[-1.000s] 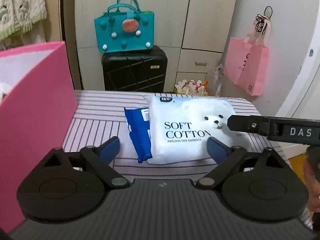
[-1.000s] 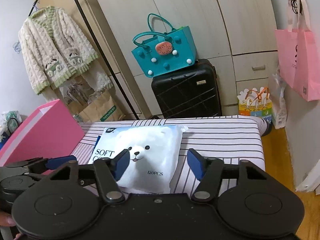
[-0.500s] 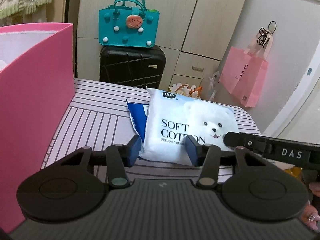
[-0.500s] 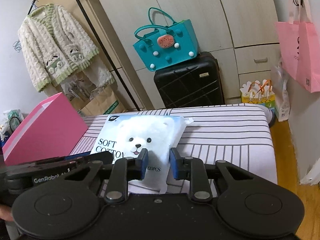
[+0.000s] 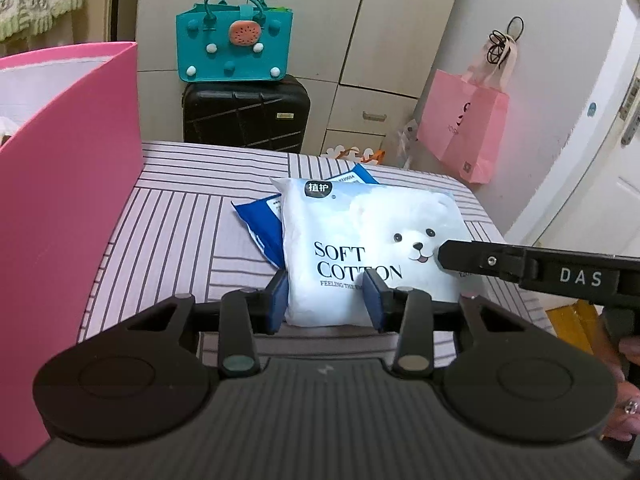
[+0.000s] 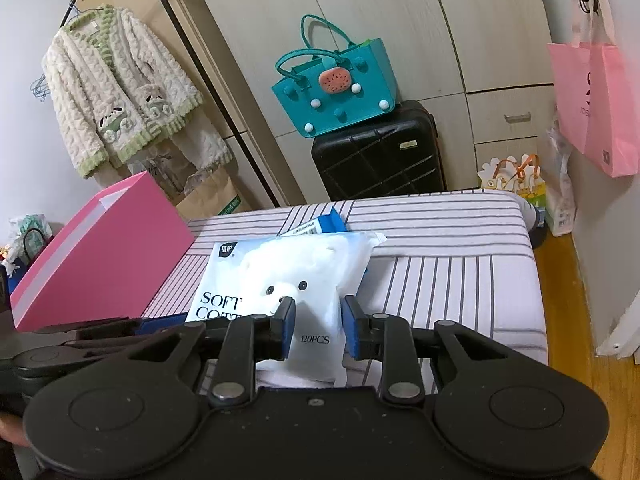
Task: Organize soft objects
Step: 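Close the left tool on the white SOFT COTTON pack, then lift and carry the SOFT COTTON pack with the left tool over the box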
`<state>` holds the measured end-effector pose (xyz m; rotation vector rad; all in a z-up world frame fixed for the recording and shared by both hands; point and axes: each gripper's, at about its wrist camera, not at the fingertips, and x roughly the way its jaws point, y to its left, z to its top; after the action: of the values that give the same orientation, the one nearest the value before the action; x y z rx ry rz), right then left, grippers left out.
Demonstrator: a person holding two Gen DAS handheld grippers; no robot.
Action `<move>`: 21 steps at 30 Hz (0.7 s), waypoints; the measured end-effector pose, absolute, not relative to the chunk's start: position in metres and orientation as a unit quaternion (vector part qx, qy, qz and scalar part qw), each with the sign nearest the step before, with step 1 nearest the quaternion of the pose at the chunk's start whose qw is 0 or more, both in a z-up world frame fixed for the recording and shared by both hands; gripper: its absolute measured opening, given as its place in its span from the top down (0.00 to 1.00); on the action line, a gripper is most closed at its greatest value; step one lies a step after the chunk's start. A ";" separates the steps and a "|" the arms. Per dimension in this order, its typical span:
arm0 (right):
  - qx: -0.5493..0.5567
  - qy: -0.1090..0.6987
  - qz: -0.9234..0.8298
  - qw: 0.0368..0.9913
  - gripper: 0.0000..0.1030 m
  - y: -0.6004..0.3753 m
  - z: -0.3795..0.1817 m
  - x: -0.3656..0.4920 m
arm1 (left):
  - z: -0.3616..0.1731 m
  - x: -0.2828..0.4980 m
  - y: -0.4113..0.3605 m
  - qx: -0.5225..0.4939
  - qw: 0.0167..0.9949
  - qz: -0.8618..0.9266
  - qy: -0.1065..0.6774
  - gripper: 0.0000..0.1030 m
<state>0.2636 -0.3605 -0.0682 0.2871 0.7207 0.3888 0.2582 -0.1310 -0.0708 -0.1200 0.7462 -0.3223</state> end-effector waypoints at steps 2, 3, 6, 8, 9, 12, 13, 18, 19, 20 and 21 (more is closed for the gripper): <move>0.141 0.350 0.190 0.906 0.69 -0.360 -0.067 0.259 | -0.069 0.255 -0.130 -0.059 0.914 -0.160 0.369 0.61; 0.140 0.351 0.191 0.906 0.69 -0.359 -0.066 0.256 | -0.069 0.253 -0.129 -0.061 0.912 -0.162 0.373 0.61; 0.127 0.359 0.195 0.904 0.67 -0.355 -0.064 0.248 | -0.068 0.246 -0.125 -0.063 0.905 -0.171 0.384 0.59; 0.113 0.365 0.193 0.904 0.65 -0.351 -0.064 0.243 | -0.069 0.240 -0.123 -0.068 0.900 -0.177 0.392 0.59; 0.106 0.368 0.192 0.904 0.65 -0.350 -0.064 0.241 | -0.069 0.238 -0.122 -0.068 0.896 -0.183 0.398 0.59; 0.097 0.373 0.191 0.903 0.64 -0.349 -0.067 0.239 | -0.072 0.235 -0.122 -0.069 0.885 -0.192 0.418 0.60; 0.096 0.376 0.190 0.902 0.64 -0.350 -0.069 0.240 | -0.072 0.234 -0.123 -0.065 0.886 -0.189 0.418 0.60; 0.088 0.382 0.184 0.902 0.63 -0.350 -0.075 0.242 | -0.072 0.235 -0.126 -0.053 0.893 -0.171 0.413 0.58; 0.091 0.383 0.182 0.901 0.63 -0.351 -0.076 0.242 | -0.072 0.235 -0.126 -0.050 0.896 -0.167 0.408 0.56; 0.092 0.384 0.179 0.901 0.58 -0.352 -0.077 0.242 | -0.072 0.236 -0.126 -0.051 0.899 -0.162 0.404 0.54; 0.093 0.387 0.173 0.901 0.54 -0.353 -0.078 0.242 | -0.072 0.238 -0.124 -0.055 0.902 -0.158 0.399 0.54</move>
<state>0.2424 -0.3527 -0.0778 0.1915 0.8014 0.3581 0.2380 -0.1244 -0.0723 -0.1135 0.8251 -0.3273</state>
